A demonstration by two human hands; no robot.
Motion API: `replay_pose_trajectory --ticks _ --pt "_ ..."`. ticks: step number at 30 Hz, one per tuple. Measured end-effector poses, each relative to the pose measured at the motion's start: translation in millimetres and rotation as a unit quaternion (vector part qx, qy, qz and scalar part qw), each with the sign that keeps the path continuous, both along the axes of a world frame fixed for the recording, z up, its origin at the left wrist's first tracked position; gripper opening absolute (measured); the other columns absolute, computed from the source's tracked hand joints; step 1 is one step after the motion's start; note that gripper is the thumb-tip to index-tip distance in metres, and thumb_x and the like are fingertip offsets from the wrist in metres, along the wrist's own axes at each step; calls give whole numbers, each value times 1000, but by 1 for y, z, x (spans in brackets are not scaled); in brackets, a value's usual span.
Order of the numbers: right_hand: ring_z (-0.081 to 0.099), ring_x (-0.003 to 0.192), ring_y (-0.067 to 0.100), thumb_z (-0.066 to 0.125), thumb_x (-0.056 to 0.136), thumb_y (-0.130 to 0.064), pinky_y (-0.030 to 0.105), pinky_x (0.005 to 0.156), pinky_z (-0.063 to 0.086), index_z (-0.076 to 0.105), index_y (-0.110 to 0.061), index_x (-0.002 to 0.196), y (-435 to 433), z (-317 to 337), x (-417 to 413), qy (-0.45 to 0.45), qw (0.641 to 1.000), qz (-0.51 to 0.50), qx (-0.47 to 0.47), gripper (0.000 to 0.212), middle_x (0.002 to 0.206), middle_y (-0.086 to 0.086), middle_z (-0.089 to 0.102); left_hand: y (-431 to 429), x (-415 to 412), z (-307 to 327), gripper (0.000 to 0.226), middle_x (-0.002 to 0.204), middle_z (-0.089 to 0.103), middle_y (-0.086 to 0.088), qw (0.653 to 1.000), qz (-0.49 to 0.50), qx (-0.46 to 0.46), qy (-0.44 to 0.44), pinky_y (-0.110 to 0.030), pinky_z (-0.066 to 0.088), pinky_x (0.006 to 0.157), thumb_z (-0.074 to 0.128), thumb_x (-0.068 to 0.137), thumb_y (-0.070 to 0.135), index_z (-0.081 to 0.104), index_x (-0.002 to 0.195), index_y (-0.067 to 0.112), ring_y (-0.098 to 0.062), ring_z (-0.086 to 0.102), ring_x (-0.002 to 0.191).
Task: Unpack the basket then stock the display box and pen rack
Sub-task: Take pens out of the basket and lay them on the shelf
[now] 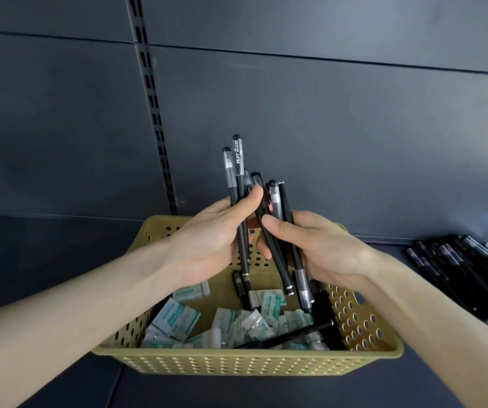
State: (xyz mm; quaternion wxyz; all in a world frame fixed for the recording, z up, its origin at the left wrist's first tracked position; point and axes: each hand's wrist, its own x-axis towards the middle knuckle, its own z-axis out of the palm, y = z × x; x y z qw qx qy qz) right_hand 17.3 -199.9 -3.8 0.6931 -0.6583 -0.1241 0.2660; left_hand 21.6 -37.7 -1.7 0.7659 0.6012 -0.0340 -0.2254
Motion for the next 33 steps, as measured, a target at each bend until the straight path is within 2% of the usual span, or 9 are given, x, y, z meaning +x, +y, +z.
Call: replay_pose_trajectory --ticks 2,5,12,15,19,23,26,29,33 --pt "56 57 8 54 87 -32 18 49 46 60 -10 79 -1 1 -1 17 1000 11 9 24 67 1 59 6 3 -4 45 115 69 -2 999 -35 34 -12 -41 37 105 57 83 48 60 117 18 -18 59 116" --pt "61 60 8 58 83 -30 19 53 50 66 -12 76 0 3 -2 36 999 27 27 21 68 0 63 13 8 -8 60 124 64 7 996 -77 46 -26 -46 17 118 63 73 59 57 124 28 -10 51 124" --pt "67 97 23 60 83 -27 33 81 55 61 -6 113 3 1 -2 56 996 69 29 37 102 10 69 23 14 -4 54 135 57 8 973 -216 40 -63 -34 41 106 51 80 65 58 127 37 -8 53 123" --pt "65 101 23 55 87 -25 34 88 53 61 -4 111 3 1 -1 45 995 84 31 33 106 12 69 21 15 3 47 127 62 -9 983 -167 -11 -77 -26 57 72 57 85 44 61 124 18 -17 69 86" --pt "64 102 38 51 91 -23 43 89 53 62 -2 109 5 0 -2 53 991 106 59 30 110 22 66 14 13 4 47 119 68 -5 991 -99 -25 -89 -21 54 62 51 85 38 54 128 19 -20 68 99" --pt "67 92 36 52 91 -18 45 84 55 62 1 103 4 -1 -3 43 992 98 71 25 99 20 68 10 10 -3 47 116 69 4 987 -118 24 -101 -34 49 78 54 80 42 55 126 30 -16 67 85" --pt "67 83 30 58 87 -15 46 79 56 61 -3 98 4 0 -2 64 991 83 89 18 88 16 66 12 14 -1 62 118 68 0 983 -112 44 -140 -39 52 89 61 78 41 44 136 27 -24 66 103" --pt "61 73 20 61 83 -13 42 75 57 58 -2 103 3 0 0 73 991 81 77 23 82 10 57 16 21 3 74 115 69 -6 985 -60 -10 -164 -38 56 80 70 75 31 36 140 20 -31 64 108" --pt "59 77 22 58 87 -14 44 84 52 57 -2 97 4 -2 1 41 994 100 29 15 84 10 60 14 20 3 48 117 67 -9 981 -39 -7 -190 -38 54 90 60 84 26 48 130 16 -25 64 110"
